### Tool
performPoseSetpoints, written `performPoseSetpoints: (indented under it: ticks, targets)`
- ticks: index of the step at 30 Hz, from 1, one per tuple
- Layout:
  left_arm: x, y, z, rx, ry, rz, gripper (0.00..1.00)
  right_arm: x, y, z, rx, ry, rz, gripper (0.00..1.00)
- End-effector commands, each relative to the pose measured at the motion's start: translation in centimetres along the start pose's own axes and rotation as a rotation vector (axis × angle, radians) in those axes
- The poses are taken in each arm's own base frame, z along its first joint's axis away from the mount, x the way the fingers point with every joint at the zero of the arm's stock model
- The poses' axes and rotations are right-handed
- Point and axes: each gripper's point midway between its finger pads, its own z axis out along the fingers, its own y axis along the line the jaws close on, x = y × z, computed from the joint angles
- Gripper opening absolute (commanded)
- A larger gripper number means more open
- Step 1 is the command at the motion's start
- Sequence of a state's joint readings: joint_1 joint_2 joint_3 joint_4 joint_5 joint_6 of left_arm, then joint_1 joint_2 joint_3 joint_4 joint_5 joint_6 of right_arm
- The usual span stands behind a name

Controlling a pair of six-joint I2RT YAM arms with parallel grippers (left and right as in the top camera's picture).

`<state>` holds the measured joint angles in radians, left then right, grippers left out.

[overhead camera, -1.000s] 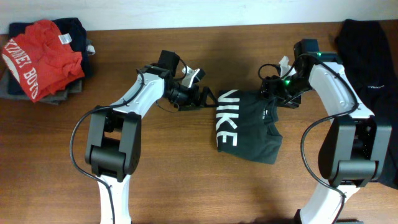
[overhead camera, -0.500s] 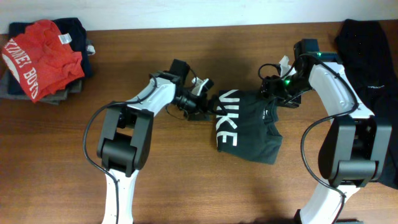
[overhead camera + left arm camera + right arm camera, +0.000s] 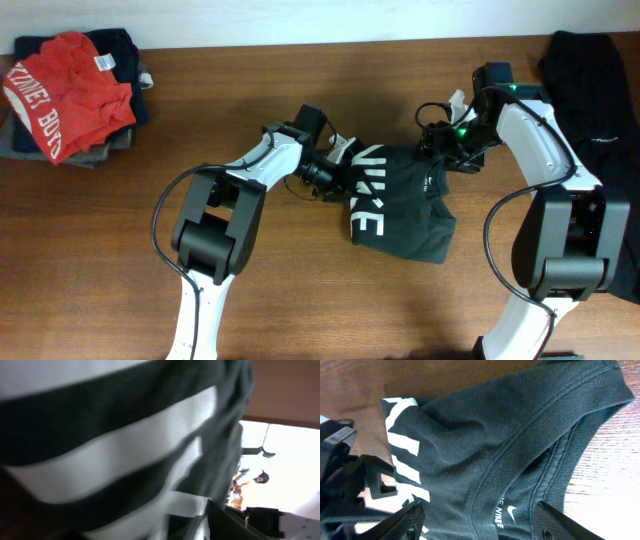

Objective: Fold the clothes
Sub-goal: 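Grasp the NIKE bundle's left side with the left gripper and drag it left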

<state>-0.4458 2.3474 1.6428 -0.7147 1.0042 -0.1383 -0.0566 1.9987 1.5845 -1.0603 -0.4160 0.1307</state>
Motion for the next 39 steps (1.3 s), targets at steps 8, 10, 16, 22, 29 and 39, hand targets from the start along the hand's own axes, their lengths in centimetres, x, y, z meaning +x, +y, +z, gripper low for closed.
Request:
performPoseSetpoints:
  ticks: [8,10,16,22,29,39]
  targets:
    - [-0.2,2.0,0.5,-0.073,-0.010,0.016,0.12,0.0,-0.5,0.2,0.011,0.002,0.012,0.71]
    - [-0.7,2.5,0.1,-0.088,-0.031,0.025,0.03,0.0,-0.5,0.2,0.011,0.002,0.012,0.70]
    - [-3.7,4.8,-3.9,-0.097,-0.166,0.008,0.00,0.1,-0.5,0.2,0.016,0.006,0.014,0.70]
    - [-6.7,10.1,-11.0,-0.176,-0.369,-0.135,0.00,0.2,-0.5,0.2,0.016,0.011,0.016,0.69]
    - [-6.5,17.2,-19.7,-0.290,-0.565,-0.382,0.00,0.4,-0.6,0.2,0.016,0.017,0.019,0.69]
    - [-2.8,25.1,-29.5,-0.398,-0.796,-0.762,0.00,0.5,-0.5,0.2,0.016,0.020,0.018,0.69]
